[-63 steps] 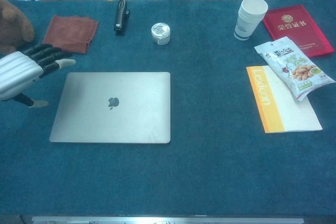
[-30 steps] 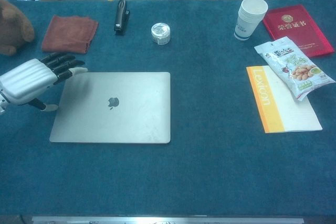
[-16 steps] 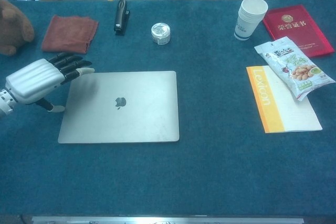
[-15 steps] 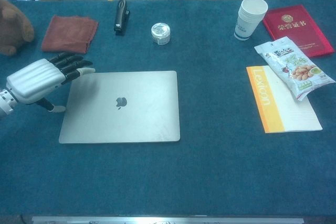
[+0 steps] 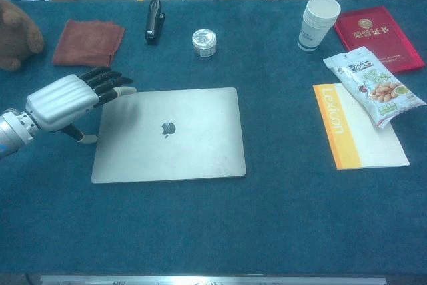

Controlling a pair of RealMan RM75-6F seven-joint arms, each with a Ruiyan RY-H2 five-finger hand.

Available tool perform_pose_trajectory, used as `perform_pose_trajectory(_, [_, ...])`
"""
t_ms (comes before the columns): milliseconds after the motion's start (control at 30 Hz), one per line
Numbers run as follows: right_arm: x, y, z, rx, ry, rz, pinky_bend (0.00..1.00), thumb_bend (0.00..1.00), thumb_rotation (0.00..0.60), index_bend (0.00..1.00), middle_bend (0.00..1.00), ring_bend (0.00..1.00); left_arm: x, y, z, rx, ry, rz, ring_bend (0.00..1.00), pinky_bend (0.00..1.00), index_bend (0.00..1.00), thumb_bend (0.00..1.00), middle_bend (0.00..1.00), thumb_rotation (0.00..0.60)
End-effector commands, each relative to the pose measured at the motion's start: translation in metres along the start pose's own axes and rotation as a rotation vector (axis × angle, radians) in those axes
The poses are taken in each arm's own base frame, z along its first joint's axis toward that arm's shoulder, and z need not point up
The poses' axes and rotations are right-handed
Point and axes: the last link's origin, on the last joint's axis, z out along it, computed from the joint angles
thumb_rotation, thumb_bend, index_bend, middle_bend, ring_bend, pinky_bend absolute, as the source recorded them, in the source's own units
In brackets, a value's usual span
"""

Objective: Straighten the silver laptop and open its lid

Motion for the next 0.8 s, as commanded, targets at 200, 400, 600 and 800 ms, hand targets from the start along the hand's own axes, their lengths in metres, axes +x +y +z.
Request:
perform_pose_trajectory(200, [0.002, 0.003, -0.001, -0.009, 0.005, -0.001, 0.06, 0.27, 0.6, 0.0, 0.02, 0.0, 0.003, 0.006, 0.011, -0.022, 0.001, 0.003, 0.0, 0.0, 0.0, 0.11, 0.04, 0.575])
perform_pose_trajectory(400, [0.003, 0.005, -0.001, -0.014, 0.009, -0.001, 0.06, 0.27, 0.6, 0.0, 0.02, 0.0, 0.005, 0.01, 0.018, -0.034, 0.002, 0.003, 0.0, 0.0, 0.0, 0.11, 0.04, 0.576])
perform_pose_trajectory(600, [0.006, 0.008, -0.002, -0.02, 0.016, 0.0, 0.06, 0.27, 0.6, 0.0, 0.02, 0.0, 0.007, 0.014, 0.024, -0.043, 0.006, -0.002, 0.0, 0.0, 0.0, 0.11, 0.04, 0.576])
perform_pose_trajectory(800, [0.007, 0.01, -0.003, -0.024, 0.019, 0.003, 0.06, 0.27, 0.6, 0.0, 0.02, 0.0, 0.012, 0.02, 0.031, -0.064, 0.018, 0.001, 0.0, 0.0, 0.0, 0.11, 0.04, 0.575])
